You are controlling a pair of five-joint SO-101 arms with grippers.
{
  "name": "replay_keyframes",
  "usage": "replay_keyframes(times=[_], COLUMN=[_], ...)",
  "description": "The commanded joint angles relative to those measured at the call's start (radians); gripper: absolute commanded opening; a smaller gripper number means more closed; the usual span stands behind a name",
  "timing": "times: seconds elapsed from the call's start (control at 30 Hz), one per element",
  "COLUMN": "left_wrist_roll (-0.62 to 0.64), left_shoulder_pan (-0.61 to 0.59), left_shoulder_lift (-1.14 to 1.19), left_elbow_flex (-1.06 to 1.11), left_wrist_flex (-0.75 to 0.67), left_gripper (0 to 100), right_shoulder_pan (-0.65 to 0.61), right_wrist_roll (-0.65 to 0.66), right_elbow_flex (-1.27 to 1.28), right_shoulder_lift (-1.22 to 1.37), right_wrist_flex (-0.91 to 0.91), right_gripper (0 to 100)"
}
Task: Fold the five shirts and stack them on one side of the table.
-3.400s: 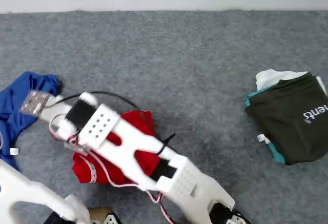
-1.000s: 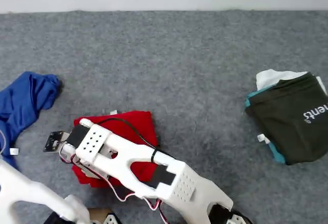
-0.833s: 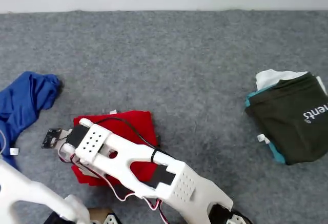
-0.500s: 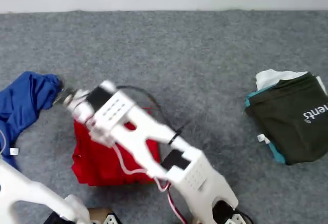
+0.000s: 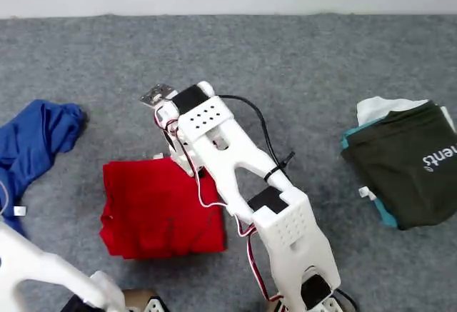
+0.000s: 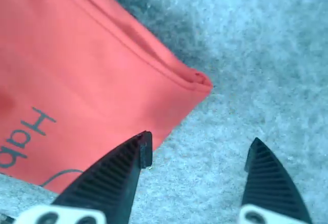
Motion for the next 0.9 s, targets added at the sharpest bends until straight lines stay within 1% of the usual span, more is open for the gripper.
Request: replay_keyframes(times=[0.0,0.17,0.33,0.43,0.6,0.67,0.77,0.87], left_wrist_roll=[0.009,0.009,0.009,0.009,0.009,0.009,0.009,0.009], left_shoulder_pan=[0.0,0.0,0.0,0.0,0.0,0.0,0.0,0.0], left_shoulder_lift=[-0.006,-0.006,-0.006,-0.006,-0.006,-0.006,-0.006,-0.006], left_elbow_flex=[-0.001,0.016,0.045,0.045,0.045,0.045,0.045,0.045], left_wrist_flex=[0.012,0.012,0.012,0.012,0.012,0.012,0.012,0.012], left_gripper=[4,4,4,4,4,4,4,4], right_shoulder_pan=[-0.025,-0.047,-0.073,-0.102,-0.139,-0.139,-0.133,-0.101], right_wrist_roll=[-0.011,-0.008,-0.003,0.0,0.002,0.034,0.114,0.14], right_elbow_flex=[0.0,-0.006,-0.008,-0.008,-0.008,-0.008,-0.008,-0.008], right_shoulder_lift=[0.033,0.16,0.208,0.22,0.22,0.222,0.22,0.211], right_wrist_flex=[0.041,0.024,0.005,0.004,0.004,0.004,0.005,0.005], right_gripper=[29.7,29.6,29.0,21.7,0.4,2.7,1.0,1.0])
